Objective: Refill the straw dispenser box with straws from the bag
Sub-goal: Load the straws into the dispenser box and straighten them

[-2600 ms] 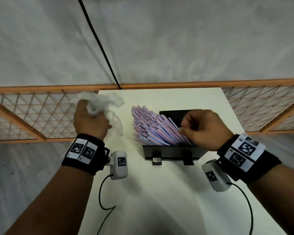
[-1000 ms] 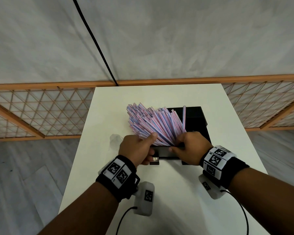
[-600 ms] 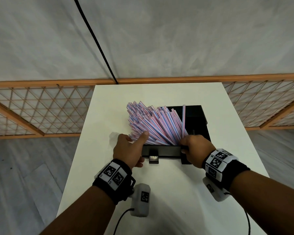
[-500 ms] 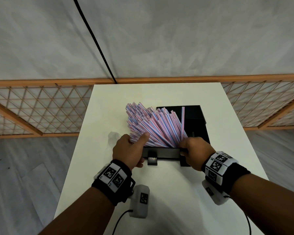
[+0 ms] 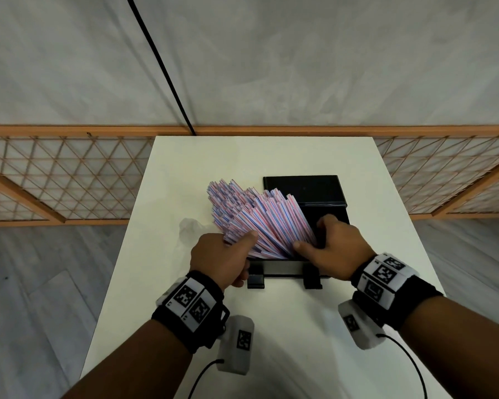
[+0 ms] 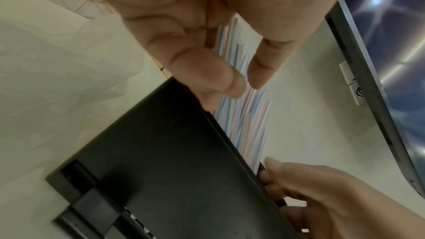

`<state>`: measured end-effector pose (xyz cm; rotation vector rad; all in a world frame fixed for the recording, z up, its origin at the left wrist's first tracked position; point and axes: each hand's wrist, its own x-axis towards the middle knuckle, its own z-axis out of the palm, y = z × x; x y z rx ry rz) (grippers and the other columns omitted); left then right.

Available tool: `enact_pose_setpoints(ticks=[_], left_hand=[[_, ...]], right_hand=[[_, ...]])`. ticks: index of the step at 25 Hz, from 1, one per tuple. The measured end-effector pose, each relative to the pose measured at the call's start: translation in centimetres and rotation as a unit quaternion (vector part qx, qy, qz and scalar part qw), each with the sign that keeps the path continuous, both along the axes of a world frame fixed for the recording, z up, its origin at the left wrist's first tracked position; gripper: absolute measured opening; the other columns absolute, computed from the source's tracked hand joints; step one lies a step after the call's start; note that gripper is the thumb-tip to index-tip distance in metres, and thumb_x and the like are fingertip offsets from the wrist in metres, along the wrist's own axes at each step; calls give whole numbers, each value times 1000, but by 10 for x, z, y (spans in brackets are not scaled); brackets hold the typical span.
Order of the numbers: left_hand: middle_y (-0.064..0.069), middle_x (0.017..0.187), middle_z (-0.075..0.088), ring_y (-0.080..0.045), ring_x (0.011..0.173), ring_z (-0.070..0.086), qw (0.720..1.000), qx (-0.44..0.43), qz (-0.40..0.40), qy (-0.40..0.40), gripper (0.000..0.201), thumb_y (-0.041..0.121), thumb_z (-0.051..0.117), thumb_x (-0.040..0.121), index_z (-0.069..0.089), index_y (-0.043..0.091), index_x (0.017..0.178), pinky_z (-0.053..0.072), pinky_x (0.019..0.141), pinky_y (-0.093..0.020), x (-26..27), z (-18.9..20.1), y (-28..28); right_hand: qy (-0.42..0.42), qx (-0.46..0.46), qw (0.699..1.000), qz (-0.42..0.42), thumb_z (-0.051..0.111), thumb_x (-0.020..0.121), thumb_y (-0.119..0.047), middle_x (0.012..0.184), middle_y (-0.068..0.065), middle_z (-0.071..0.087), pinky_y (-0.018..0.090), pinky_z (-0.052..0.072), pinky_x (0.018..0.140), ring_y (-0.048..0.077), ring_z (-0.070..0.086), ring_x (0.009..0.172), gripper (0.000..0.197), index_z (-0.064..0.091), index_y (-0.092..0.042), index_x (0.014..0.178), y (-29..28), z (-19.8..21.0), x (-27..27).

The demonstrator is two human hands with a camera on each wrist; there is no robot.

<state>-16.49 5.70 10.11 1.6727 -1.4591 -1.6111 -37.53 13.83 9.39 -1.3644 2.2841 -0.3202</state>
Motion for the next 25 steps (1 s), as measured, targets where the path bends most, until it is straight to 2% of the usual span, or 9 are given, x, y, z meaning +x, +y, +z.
enact_pose_setpoints(ticks=[4,7,10,14,17,19,21,23,25], left_hand=[[-11,58,69,-23,45,62,1000,28,-7,10,30,38,74,86,73,8,79,51,46,-27,-9,2,3],[-11,55,67,-23,42,61,1000,26,-10,14,29,29,71,89,72,3,77,51,45,-28,-15,2,3],[-14,57,67,-27,44,62,999,4,3,49,27,21,65,92,71,2,73,53,48,-32,-16,3,4],[-13,59,70,-31,51,69,998,-25,-3,56,32,29,66,94,71,7,71,61,57,-43,-13,1,8],[-1,57,71,-18,58,72,985,-133,-95,-44,41,48,68,89,68,10,72,62,71,-39,-3,1,7],[4,55,66,-12,61,66,960,-241,-82,-113,44,56,69,84,63,15,70,51,73,-22,6,10,5],[7,55,55,-8,56,54,943,-308,-11,-129,43,54,73,81,54,17,74,38,60,-11,16,18,0],[6,63,48,-14,59,51,944,-308,49,-110,49,54,75,79,46,14,87,35,57,-16,21,17,-8],[-1,77,54,-27,70,55,967,-227,67,-96,55,59,70,80,43,14,95,40,67,-31,21,6,-16]], right_hand=[[-38,90,995,31,66,69,-65,115,4,62,34,52,86,25,62,101,72,43,-24,124,-24,-13,11],[-67,67,994,46,70,81,-37,118,5,65,33,50,91,28,63,108,57,45,-23,131,-34,-11,26],[-45,-11,995,92,61,82,-19,117,9,63,36,50,90,32,62,107,54,45,-25,133,-35,-1,35],[-15,-52,990,130,44,67,-27,118,5,55,47,51,89,33,58,107,65,45,-35,132,-39,3,31],[6,-34,996,88,59,72,-41,123,6,53,46,48,95,32,54,114,63,48,-30,133,-32,-7,19],[15,-72,996,42,76,72,-45,119,5,54,38,47,94,27,54,109,63,52,-23,125,-22,-10,8],[25,-110,994,15,82,68,-48,97,-2,55,26,43,71,16,54,85,49,53,-22,98,-11,-8,3],[10,-111,993,41,80,71,-50,72,-7,53,19,33,55,7,48,63,43,49,-20,74,-2,-5,4],[-22,-74,991,105,74,78,-51,65,-4,57,20,39,57,8,52,59,38,56,-18,71,4,-9,10]])
